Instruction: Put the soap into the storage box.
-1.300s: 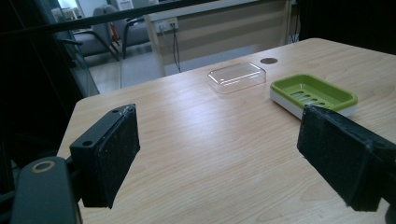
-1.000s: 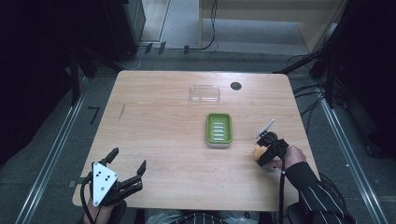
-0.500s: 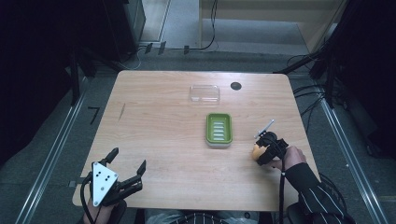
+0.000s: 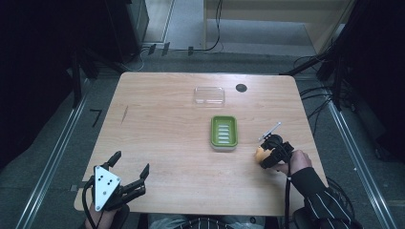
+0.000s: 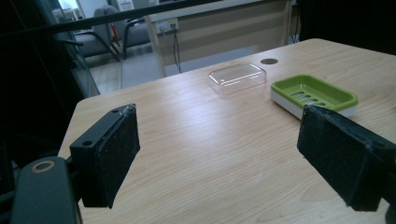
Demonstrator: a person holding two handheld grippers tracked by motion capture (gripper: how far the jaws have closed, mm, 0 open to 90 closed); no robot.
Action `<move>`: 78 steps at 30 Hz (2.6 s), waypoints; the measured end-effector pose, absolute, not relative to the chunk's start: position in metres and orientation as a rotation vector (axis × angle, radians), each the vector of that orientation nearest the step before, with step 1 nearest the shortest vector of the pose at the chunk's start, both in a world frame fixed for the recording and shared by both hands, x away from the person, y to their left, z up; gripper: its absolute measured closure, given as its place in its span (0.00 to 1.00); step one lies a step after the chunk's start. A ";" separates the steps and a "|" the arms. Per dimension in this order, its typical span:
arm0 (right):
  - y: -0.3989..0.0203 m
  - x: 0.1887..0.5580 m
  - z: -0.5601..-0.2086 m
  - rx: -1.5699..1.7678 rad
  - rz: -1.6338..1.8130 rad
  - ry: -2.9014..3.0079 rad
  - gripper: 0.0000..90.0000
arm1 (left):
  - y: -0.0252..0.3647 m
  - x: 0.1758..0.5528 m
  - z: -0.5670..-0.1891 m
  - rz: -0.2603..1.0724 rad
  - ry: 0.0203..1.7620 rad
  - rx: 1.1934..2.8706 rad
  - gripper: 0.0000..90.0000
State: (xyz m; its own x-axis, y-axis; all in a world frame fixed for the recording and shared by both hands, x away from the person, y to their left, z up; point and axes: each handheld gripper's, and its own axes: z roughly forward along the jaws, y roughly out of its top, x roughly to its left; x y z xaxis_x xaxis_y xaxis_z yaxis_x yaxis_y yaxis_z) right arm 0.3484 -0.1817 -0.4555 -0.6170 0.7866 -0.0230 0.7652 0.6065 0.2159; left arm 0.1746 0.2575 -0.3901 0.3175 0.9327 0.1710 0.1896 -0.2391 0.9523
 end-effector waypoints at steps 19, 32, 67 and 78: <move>-0.172 0.346 -0.442 1.290 0.389 2.661 0.45 | 0.257 0.175 -0.390 1.008 1.029 1.660 0.15; -0.166 0.347 -0.438 1.255 0.438 2.644 0.45 | 0.257 0.175 -0.390 1.007 1.030 1.661 0.15; -0.146 0.356 -0.421 1.155 0.568 2.574 0.45 | 0.257 0.175 -0.390 1.005 1.032 1.661 0.15; -0.141 0.360 -0.418 1.141 0.587 2.564 0.45 | 0.257 0.175 -0.390 1.007 1.032 1.661 0.15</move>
State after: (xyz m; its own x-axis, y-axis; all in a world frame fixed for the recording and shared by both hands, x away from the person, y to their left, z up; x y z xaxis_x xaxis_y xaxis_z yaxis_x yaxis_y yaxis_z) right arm 0.3600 -0.1406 -0.4184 -0.6520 0.7538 -0.0822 0.6428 0.6070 0.4673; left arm 0.1750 0.2575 -0.3904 0.3177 0.9329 0.1696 0.1922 -0.2385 0.9519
